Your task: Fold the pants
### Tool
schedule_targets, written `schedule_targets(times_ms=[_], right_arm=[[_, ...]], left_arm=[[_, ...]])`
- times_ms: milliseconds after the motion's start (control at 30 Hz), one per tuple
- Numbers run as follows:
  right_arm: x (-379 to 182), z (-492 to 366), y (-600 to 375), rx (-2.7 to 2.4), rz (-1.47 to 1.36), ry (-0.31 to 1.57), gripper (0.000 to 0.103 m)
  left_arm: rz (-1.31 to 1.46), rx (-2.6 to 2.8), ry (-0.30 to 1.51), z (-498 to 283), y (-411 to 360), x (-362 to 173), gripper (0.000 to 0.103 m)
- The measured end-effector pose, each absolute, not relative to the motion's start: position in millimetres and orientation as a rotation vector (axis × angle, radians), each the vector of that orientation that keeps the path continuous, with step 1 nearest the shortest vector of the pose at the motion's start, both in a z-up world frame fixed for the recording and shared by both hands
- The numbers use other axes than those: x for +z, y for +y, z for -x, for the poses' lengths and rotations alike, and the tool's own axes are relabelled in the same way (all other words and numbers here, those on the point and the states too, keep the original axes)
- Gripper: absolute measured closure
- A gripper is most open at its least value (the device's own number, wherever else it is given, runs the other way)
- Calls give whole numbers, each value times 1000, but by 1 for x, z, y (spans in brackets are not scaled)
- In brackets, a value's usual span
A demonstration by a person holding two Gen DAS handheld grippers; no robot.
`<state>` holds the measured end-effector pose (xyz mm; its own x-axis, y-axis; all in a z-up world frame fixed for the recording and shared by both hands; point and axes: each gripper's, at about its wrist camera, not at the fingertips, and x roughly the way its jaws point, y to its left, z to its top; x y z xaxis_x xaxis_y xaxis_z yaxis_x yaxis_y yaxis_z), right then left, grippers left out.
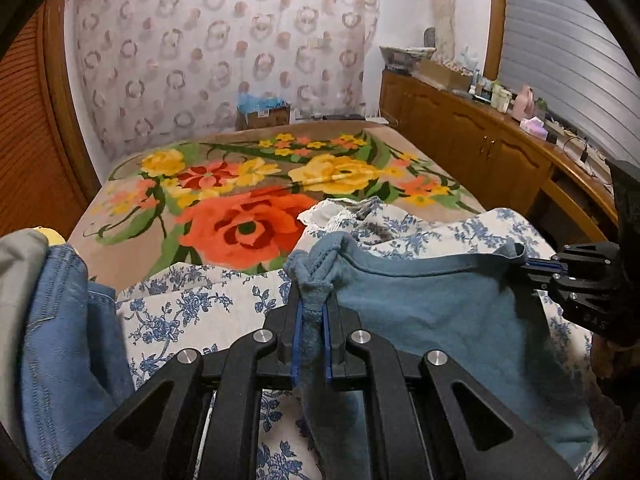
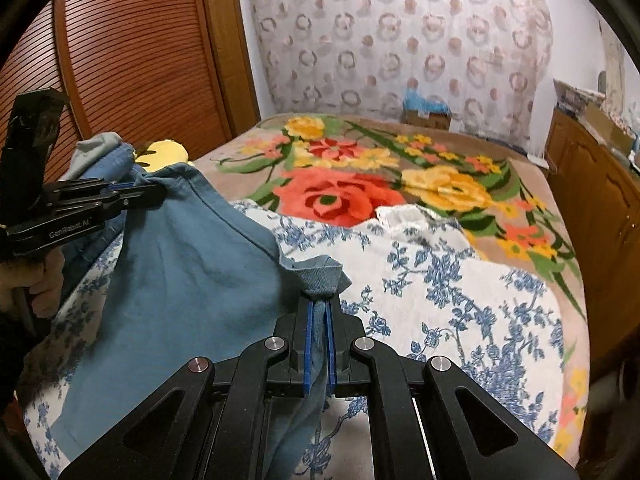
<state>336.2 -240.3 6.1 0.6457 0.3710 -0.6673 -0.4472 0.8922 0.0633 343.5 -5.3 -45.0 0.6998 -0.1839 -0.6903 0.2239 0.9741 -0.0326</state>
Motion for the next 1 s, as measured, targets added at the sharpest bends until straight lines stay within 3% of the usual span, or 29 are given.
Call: schedule_targets(times_ms=[200,300,400,433,633,733,1000], right_arm=[[5,-339,-239,458,100,762,98],[5,-340,-240,455,93,771,98],[4,-340,-239,450,89,780,98],[4,-341,-240,451,82,785,98],[-3,-345,-242,441,73,795,92],[-1,-342,-242,423,78,790,81],[10,-316,-242,437,69,769,68]], left_arm=[[-54,-218,791,-354,-4,-53,90],[-59,-213,799,-356,-5,-55,82],[-62,-217,803,-356,-6,-56,67],[-63,-219,803,-355,-6,-56,57],[-79,-225,829,-352,-9,-62,53],[-57,-242,836,-346,-9,-63,21],[-55,-239,835,-324,-12,-60,21]])
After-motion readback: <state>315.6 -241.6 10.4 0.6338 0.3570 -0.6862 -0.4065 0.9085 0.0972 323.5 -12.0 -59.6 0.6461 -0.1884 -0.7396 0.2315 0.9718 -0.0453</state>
